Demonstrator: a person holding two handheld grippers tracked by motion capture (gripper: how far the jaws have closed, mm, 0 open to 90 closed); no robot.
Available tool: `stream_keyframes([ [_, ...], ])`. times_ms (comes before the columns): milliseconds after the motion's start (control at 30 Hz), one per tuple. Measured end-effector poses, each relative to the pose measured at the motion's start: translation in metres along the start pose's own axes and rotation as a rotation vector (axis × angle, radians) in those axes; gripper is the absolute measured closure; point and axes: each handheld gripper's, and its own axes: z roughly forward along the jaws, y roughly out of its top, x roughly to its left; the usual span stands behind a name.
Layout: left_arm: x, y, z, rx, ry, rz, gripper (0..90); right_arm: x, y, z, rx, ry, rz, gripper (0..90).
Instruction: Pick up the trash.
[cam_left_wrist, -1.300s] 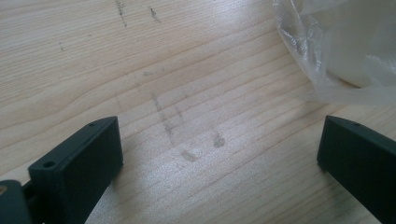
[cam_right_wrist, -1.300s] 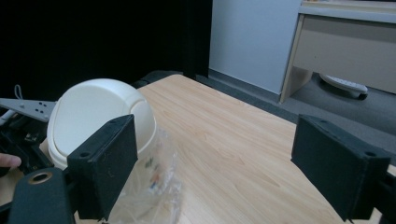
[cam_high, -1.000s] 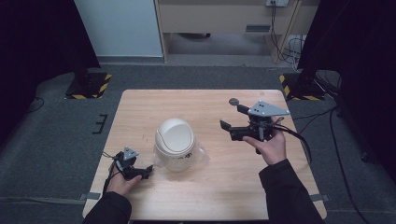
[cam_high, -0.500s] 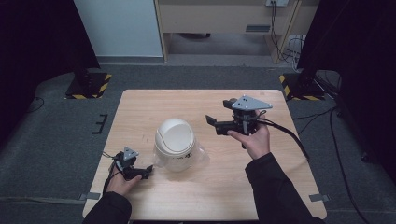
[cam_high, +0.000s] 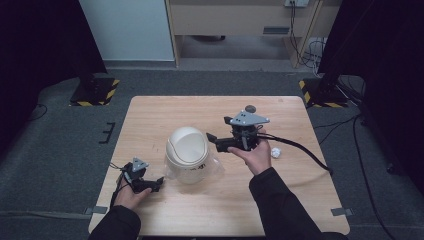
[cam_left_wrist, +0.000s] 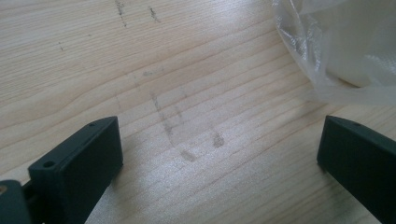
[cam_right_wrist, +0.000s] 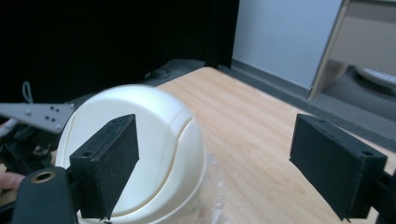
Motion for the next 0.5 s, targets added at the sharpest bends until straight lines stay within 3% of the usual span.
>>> stream_keyframes([
  [500, 0.000, 0.000, 0.000, 0.000, -0.001, 0.001, 0.0, 0.016, -0.022, 0.027, 0.083, 0.028, -0.021, 16.7],
])
